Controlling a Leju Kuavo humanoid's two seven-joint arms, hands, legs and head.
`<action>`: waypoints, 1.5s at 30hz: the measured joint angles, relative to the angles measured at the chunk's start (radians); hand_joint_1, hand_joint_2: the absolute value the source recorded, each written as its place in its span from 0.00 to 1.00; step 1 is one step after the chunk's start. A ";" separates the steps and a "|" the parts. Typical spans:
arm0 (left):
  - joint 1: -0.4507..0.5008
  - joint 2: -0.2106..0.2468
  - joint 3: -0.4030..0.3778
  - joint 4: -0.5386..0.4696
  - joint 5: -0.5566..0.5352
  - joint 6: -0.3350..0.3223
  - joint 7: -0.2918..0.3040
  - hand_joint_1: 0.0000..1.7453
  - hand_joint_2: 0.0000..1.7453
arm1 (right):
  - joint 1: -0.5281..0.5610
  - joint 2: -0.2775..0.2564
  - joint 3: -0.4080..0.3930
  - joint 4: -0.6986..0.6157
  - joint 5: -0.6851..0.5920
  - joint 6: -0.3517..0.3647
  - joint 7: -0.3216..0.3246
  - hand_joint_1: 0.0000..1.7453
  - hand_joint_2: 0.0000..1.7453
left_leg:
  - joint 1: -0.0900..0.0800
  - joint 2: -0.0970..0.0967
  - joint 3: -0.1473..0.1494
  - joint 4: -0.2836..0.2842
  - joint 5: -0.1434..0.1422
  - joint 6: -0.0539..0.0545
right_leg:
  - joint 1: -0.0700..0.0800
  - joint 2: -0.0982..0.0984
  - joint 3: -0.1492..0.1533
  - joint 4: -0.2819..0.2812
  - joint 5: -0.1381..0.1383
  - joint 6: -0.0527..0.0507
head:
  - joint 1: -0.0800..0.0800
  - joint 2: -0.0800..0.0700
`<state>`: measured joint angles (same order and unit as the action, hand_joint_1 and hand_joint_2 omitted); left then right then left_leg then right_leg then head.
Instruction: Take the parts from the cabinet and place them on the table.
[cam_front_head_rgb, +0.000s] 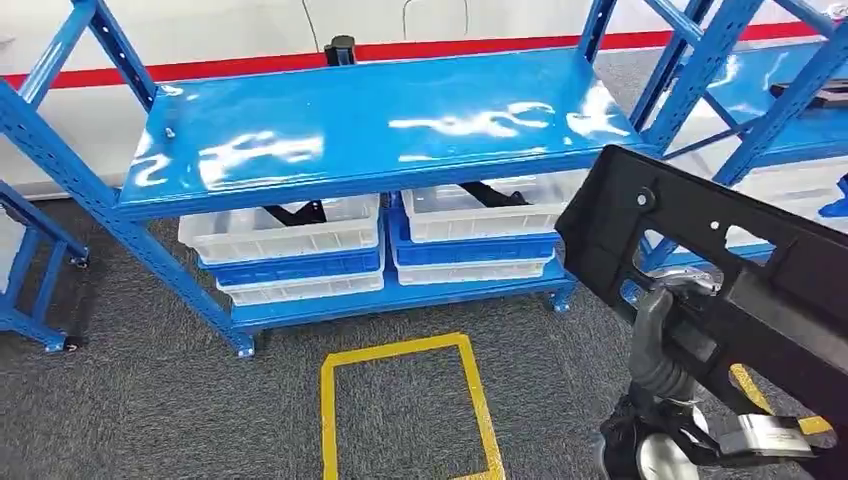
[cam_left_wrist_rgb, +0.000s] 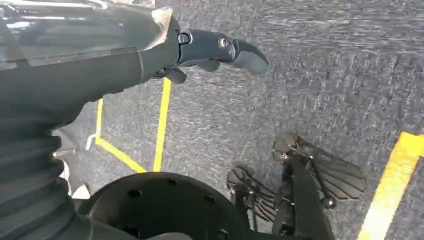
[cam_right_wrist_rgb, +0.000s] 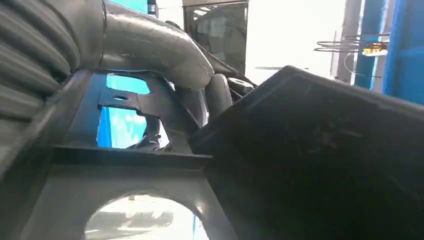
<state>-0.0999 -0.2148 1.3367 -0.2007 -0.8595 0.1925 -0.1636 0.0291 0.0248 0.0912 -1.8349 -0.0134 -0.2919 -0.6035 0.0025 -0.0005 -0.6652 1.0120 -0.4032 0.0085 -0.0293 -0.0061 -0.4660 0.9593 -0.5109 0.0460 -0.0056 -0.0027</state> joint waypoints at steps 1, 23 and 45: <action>0.001 0.001 0.000 0.000 0.001 -0.015 -0.002 0.00 1.00 | 0.001 0.001 0.000 0.000 0.000 0.002 0.000 1.00 1.00 | 0.001 -0.001 -0.012 0.043 -0.049 -0.005 | 0.001 0.000 -0.006 0.001 0.005 -0.010 | -0.005 0.000; 0.017 0.056 -0.007 -0.003 -0.019 -0.183 -0.004 0.00 1.00 | -0.020 -0.001 -0.023 0.026 0.010 0.090 0.009 1.00 1.00 | 0.006 0.048 0.061 0.015 -0.050 0.040 | 0.009 -0.009 -0.109 0.183 -0.044 0.033 | 0.003 0.000; 0.017 0.050 -0.013 -0.006 -0.023 -0.186 0.005 0.00 1.00 | -0.027 0.013 -0.028 0.034 0.019 0.100 0.017 1.00 1.00 | 0.014 -0.049 0.130 -0.017 -0.077 0.036 | 0.024 0.128 -0.117 0.049 0.064 0.005 | -0.001 0.000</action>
<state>-0.0833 -0.1648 1.3233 -0.2064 -0.8827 0.0069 -0.1591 0.0018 0.0374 0.0629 -1.8009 0.0061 -0.1915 -0.5867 0.0169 -0.0491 -0.5350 0.9951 -0.4800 0.0448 -0.0056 0.1224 -0.5831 1.0085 -0.4465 0.0513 -0.0065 -0.0027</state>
